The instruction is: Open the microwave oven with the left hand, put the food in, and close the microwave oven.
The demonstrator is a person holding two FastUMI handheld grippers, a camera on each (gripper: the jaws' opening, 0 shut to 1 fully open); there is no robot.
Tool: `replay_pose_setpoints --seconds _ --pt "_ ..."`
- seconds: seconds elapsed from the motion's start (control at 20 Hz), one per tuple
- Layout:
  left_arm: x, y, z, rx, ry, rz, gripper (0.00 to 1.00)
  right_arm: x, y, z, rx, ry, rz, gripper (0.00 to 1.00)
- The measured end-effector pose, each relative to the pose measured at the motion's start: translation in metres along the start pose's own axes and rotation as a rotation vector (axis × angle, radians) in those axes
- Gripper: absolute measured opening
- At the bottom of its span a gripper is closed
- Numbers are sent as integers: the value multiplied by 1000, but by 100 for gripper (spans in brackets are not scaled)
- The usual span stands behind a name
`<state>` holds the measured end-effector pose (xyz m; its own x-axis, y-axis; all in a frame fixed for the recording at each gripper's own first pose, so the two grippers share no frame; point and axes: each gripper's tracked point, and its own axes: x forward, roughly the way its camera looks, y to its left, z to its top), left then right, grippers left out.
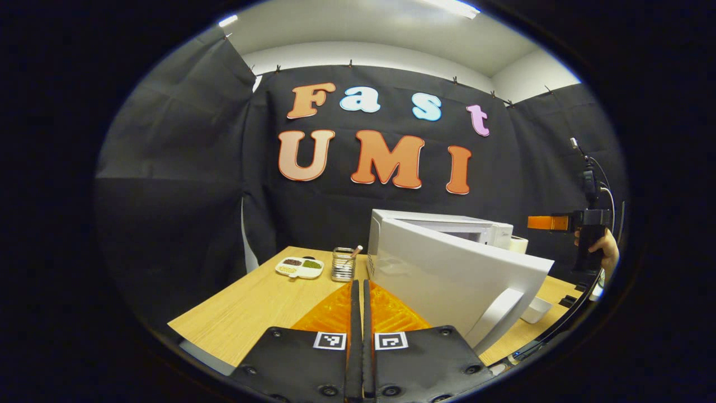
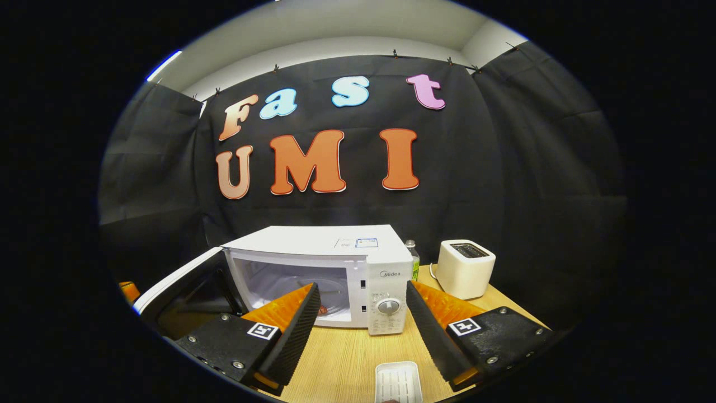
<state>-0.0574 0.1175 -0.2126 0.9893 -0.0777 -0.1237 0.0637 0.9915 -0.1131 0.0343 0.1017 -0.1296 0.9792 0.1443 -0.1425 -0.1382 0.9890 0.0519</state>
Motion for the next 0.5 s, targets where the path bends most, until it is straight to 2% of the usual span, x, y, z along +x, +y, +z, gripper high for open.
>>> replay_pose_setpoints --seconds 0.1,0.25,0.3,0.5 --pt "1 -12 -4 19 12 -21 2 -6 -8 4 17 -8 1 94" --pt "4 -41 -7 32 27 -73 5 -15 -18 9 25 -31 -6 95" --pt "7 -50 -8 36 32 -90 2 -18 -19 10 32 -35 -1 95" --pt "14 -84 -20 50 55 -145 5 -29 -28 3 55 -19 12 95"
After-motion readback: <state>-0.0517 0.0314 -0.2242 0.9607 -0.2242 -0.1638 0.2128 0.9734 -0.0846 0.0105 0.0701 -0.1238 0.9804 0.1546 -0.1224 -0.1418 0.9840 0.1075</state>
